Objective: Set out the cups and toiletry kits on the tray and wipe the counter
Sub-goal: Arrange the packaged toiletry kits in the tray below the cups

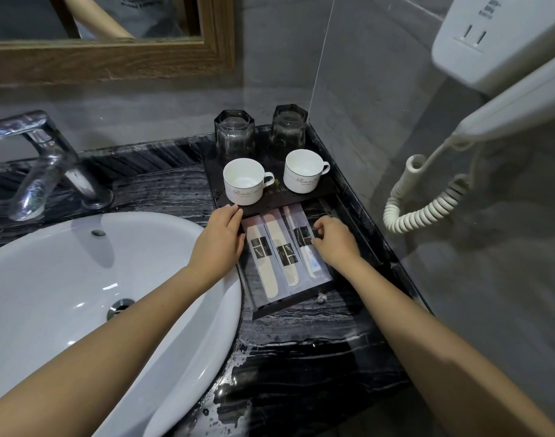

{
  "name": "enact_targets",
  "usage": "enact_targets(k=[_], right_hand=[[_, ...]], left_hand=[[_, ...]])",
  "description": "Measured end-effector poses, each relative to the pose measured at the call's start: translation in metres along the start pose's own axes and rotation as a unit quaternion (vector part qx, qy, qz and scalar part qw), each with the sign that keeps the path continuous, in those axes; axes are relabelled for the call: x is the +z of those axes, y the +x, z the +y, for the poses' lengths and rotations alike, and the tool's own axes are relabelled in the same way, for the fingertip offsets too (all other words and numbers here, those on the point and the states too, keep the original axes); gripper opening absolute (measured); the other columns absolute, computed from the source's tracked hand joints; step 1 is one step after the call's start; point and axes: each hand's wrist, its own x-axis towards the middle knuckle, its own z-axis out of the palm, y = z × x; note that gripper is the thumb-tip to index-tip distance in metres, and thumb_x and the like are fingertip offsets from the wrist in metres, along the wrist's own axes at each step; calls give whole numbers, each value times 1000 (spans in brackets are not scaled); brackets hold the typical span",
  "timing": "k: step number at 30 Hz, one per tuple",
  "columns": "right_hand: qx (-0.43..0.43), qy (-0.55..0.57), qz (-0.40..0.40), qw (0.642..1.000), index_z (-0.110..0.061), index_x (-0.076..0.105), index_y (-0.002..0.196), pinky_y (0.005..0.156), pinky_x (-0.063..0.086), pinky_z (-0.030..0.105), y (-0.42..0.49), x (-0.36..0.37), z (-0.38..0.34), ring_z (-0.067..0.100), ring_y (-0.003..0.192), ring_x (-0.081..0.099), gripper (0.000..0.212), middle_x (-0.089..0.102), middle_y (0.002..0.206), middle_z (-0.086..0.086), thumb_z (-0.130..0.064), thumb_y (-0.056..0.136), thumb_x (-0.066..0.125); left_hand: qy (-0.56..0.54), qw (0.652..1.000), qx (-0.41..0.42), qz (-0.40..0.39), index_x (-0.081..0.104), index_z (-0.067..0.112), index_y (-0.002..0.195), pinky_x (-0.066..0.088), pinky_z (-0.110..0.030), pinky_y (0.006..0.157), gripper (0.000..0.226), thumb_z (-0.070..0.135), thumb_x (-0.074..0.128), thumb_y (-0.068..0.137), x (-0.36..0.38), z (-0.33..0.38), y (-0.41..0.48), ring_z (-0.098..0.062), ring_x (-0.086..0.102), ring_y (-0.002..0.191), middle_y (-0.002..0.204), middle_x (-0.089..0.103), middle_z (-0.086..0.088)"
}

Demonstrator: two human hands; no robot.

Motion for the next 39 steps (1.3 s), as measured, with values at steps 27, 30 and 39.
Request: enact_targets(k=[27, 30, 39], right_hand=[[51, 203, 62, 976, -13, 58, 92, 63, 41, 14, -130, -4, 32, 8, 74, 55, 13, 61, 88, 0, -21, 85, 67], [79, 203, 33, 975, -10, 53, 93, 57, 38, 12, -122, 9, 30, 8, 72, 53, 21, 55, 82, -4, -23, 85, 67], [117, 272, 69, 953, -10, 46, 89, 58, 39, 8, -113, 29, 19, 3, 68, 54, 26, 54, 80, -3, -10, 80, 71]], left_hand=[[-22, 999, -26, -28, 41, -9, 132, 34, -43, 107, 53, 10, 58, 86, -5, 5, -2, -40, 36, 130, 137, 41, -27], [-25, 998, -34, -38, 40, -9, 133, 30, -44, 110, 54, 12, 58, 86, -6, 5, -2, -40, 32, 133, 139, 39, -28], [-22, 997, -52, -42, 41, -6, 134, 33, -40, 108, 55, 23, 55, 89, -7, 8, 2, -34, 33, 133, 138, 42, -24]])
